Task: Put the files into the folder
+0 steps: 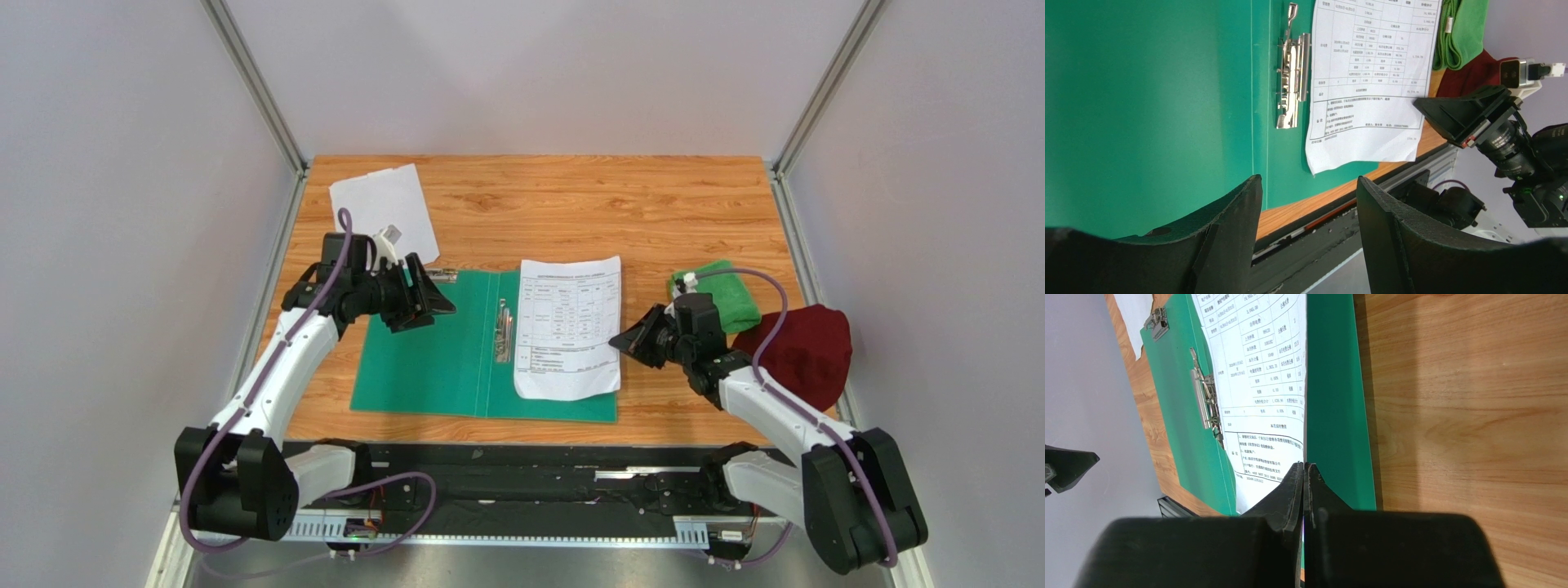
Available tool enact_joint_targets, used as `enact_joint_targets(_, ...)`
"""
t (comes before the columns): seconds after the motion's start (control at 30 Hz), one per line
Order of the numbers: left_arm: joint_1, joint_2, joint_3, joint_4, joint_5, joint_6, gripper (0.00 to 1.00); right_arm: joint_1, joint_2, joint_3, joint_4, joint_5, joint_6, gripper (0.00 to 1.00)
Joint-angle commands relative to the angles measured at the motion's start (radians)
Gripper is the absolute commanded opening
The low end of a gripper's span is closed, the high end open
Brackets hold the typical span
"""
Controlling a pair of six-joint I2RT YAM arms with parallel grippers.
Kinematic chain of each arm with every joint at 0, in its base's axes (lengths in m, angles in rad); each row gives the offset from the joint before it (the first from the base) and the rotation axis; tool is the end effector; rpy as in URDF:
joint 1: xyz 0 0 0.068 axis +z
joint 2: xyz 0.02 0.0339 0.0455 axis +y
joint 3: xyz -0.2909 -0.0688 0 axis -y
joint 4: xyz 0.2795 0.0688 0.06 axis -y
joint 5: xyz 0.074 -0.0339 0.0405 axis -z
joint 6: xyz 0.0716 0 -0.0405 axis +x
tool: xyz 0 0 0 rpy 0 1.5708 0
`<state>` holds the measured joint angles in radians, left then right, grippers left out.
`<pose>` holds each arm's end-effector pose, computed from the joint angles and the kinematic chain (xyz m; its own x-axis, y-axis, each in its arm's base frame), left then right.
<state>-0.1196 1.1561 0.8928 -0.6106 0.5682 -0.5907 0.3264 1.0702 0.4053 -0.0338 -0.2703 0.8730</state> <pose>0.2679 -0.0710 0.2619 -0.8793 -0.3671 -0.3033 -0.0557 0.7118 -0.7002 0.2277 0.0973 0.1515 -0.7766 0.5167 -0.3604 0.1439 0.7024 0.6971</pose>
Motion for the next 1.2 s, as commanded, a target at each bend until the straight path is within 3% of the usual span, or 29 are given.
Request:
enact_joint_targets(0.0, -0.015, 0.008, 0.017, 0.041, 0.004, -0.015, 0.66, 0.010, 0.074, -0.016, 0.133, -0.024, 0.056, 0.00)
enact_joint_targets(0.2, -0.025, 0.016, 0.012, 0.046, 0.004, -0.017, 0.66, 0.011, 0.094, -0.046, 0.176, -0.061, 0.118, 0.00)
enact_joint_targets(0.63, -0.046, 0.040, 0.015, 0.068, 0.013, -0.023, 0.66, 0.029, 0.116, 0.001, 0.133, -0.089, 0.007, 0.00)
enact_joint_targets(1.17, -0.060, 0.048, 0.009, 0.081, 0.019, -0.029, 0.66, 0.062, 0.039, -0.022, 0.084, -0.021, 0.023, 0.00)
